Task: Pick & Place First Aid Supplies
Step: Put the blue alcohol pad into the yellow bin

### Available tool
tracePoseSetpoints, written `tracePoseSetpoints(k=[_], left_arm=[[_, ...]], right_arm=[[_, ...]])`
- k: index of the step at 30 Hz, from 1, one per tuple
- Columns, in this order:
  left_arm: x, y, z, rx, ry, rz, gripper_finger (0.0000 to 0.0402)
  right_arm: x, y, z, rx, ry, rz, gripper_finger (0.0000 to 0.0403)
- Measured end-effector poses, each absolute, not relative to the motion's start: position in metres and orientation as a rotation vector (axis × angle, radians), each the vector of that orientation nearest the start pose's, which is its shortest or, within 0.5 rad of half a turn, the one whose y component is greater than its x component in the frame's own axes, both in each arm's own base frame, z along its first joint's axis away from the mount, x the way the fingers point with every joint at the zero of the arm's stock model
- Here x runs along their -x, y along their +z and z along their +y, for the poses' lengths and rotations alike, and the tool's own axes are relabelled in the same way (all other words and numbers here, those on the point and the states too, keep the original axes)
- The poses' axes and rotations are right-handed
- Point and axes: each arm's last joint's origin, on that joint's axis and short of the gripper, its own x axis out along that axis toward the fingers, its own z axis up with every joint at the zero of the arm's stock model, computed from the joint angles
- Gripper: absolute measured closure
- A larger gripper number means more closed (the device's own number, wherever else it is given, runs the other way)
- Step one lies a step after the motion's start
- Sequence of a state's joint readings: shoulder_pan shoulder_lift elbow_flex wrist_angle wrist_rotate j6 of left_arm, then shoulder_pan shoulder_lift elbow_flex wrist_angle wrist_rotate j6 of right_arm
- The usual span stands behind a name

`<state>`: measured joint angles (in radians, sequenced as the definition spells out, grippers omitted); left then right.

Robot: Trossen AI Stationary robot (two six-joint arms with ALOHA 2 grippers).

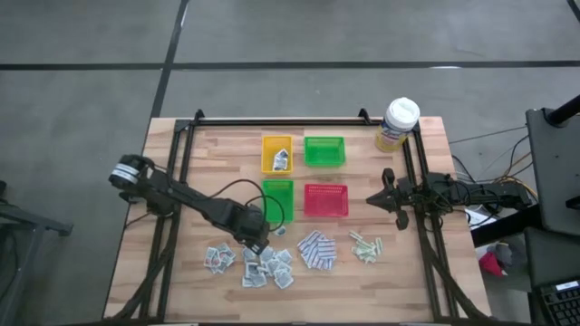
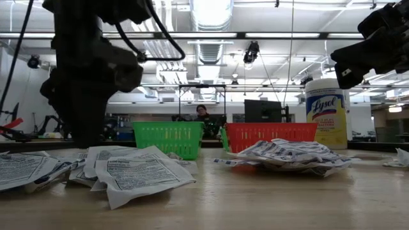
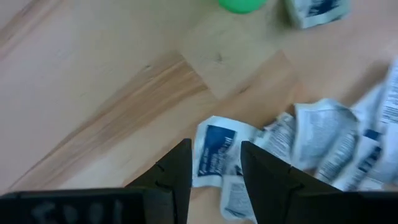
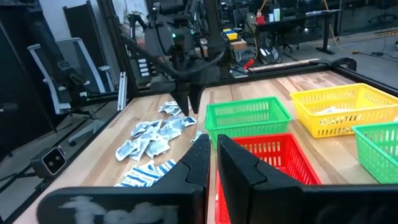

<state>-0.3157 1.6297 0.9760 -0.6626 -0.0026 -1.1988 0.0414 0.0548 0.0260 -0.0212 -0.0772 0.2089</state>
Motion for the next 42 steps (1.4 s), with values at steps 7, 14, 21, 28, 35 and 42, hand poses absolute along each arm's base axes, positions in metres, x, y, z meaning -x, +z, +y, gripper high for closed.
tracePoseSetpoints(k=[7,14,21,28,35,42], left_arm=[[-0.279,0.161,-0.090,0.750,0.567,1.278,0.0271],[-0.280,0.154,-0.089,0.699,0.605,1.265,0.0271],[-0.281,0.150,-0.090,0.680,0.610,1.281,0.0271],[-0.274,0.149,-0.087,0.551,0.665,1.303,0.0271],[-0.269,0.154,-0.081,0.425,0.742,1.284,0.0271],[-0.270,0.172,-0.082,0.437,0.735,1.301,0.0271]], right_arm=[[-0.099,0.166,0.006,-0.209,0.113,0.063,0.0374],[-0.099,0.166,0.006,-0.209,0.113,0.062,0.0374],[-0.099,0.166,0.006,-0.209,0.113,0.062,0.0374],[-0.099,0.166,0.006,-0.209,0.113,0.062,0.0374],[-0.099,0.166,0.006,-0.209,0.113,0.062,0.0374],[-0.099,0.166,0.006,-0.209,0.113,0.063,0.0374]])
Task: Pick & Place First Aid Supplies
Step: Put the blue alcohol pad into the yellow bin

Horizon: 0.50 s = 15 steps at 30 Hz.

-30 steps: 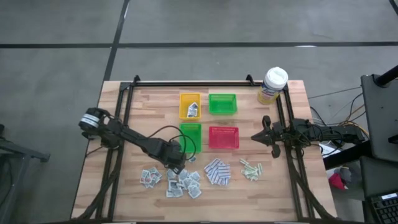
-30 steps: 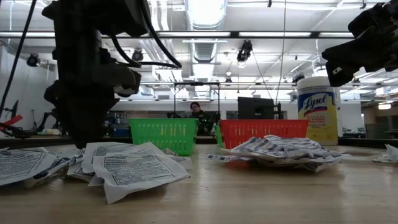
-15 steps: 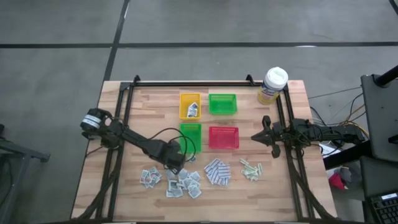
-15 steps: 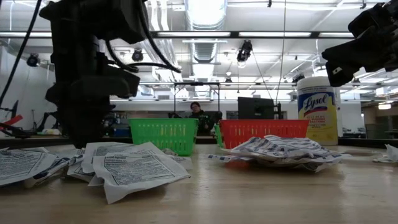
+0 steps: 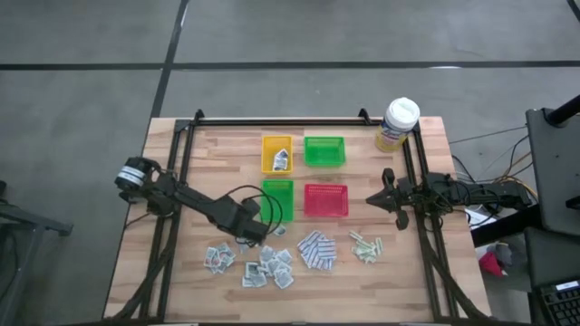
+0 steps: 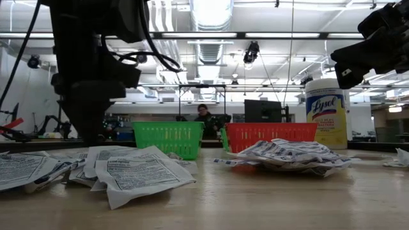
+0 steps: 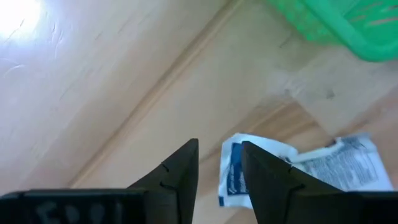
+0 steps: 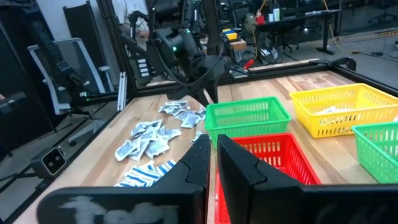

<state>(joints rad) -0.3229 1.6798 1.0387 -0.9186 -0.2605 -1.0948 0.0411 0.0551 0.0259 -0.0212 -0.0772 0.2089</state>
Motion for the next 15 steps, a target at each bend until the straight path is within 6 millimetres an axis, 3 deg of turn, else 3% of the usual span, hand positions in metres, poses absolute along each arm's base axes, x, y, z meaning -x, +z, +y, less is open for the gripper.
tracePoseSetpoints(k=[15], left_arm=[[-0.2679,0.1664,-0.0851,0.501,0.692,1.381,0.0271]], right_arm=[[-0.0994,0.1659,0.0063,-0.209,0.113,0.063,0.0374]])
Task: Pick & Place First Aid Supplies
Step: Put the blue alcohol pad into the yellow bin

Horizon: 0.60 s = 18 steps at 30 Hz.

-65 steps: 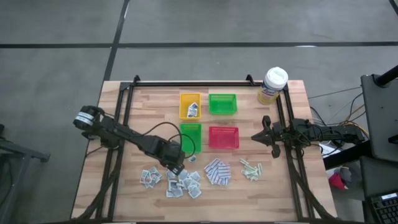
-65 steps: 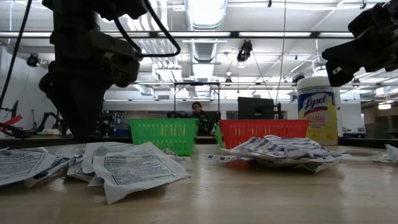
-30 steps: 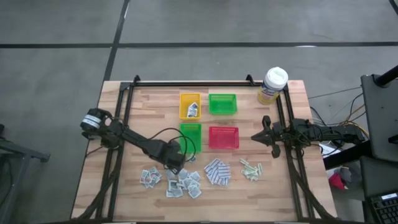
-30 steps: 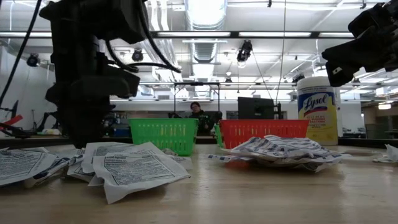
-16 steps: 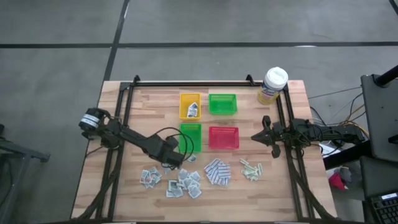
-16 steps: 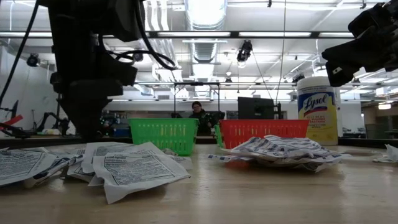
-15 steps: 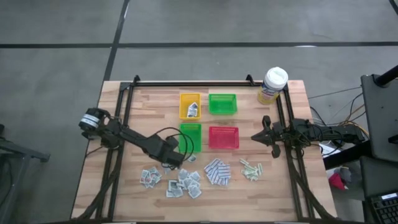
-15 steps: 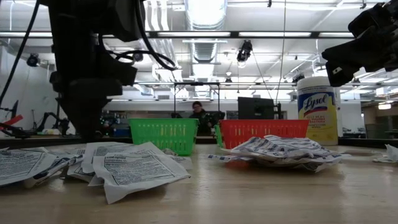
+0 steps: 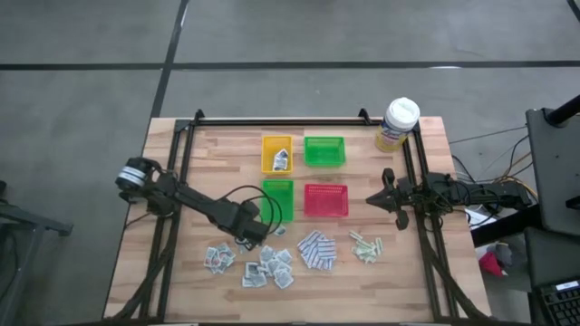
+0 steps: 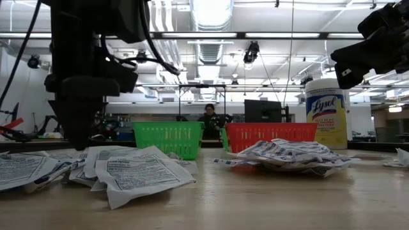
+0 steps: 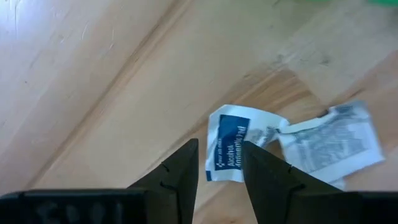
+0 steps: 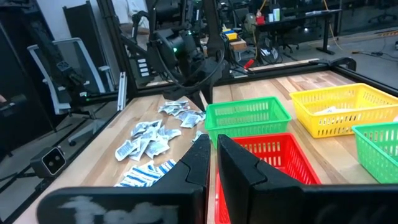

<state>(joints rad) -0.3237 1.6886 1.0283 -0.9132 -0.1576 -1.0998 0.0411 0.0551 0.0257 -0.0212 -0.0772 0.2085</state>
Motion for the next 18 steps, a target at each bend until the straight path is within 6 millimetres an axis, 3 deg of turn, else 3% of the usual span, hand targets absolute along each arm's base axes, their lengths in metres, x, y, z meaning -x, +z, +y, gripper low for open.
tracePoseSetpoints(k=[18], left_arm=[[-0.270,0.151,-0.085,0.482,0.719,1.381,0.0284]], right_arm=[[-0.099,0.166,0.006,-0.209,0.112,0.062,0.0374]])
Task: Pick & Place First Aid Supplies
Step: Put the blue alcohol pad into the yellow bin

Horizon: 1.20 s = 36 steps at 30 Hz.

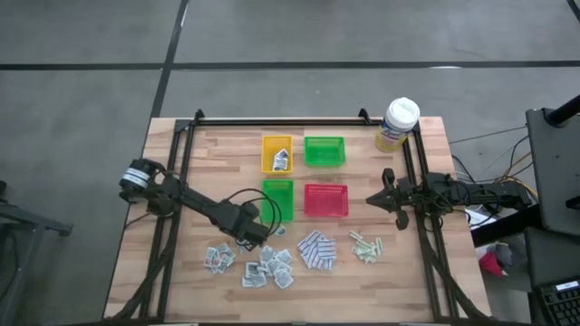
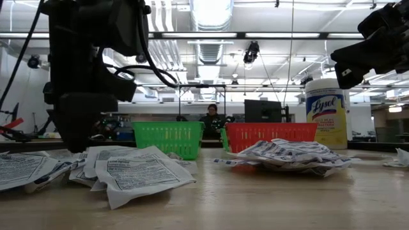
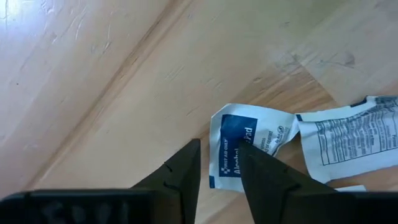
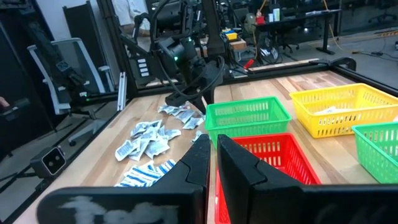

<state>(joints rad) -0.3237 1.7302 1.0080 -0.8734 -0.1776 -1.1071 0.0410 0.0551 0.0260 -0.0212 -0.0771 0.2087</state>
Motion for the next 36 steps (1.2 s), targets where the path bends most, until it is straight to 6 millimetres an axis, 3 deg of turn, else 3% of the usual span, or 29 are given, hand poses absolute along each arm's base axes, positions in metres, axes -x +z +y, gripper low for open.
tracePoseSetpoints(k=[16,25,36], left_arm=[[-0.271,0.151,-0.084,0.455,0.724,1.358,0.0394],[-0.272,0.154,-0.084,0.450,0.727,1.337,0.0401],[-0.269,0.173,-0.079,0.368,0.789,1.236,0.0401]], right_arm=[[-0.099,0.166,0.006,-0.209,0.113,0.062,0.0374],[-0.099,0.166,0.006,-0.209,0.112,0.062,0.0374],[-0.099,0.166,0.006,-0.209,0.113,0.062,0.0374]])
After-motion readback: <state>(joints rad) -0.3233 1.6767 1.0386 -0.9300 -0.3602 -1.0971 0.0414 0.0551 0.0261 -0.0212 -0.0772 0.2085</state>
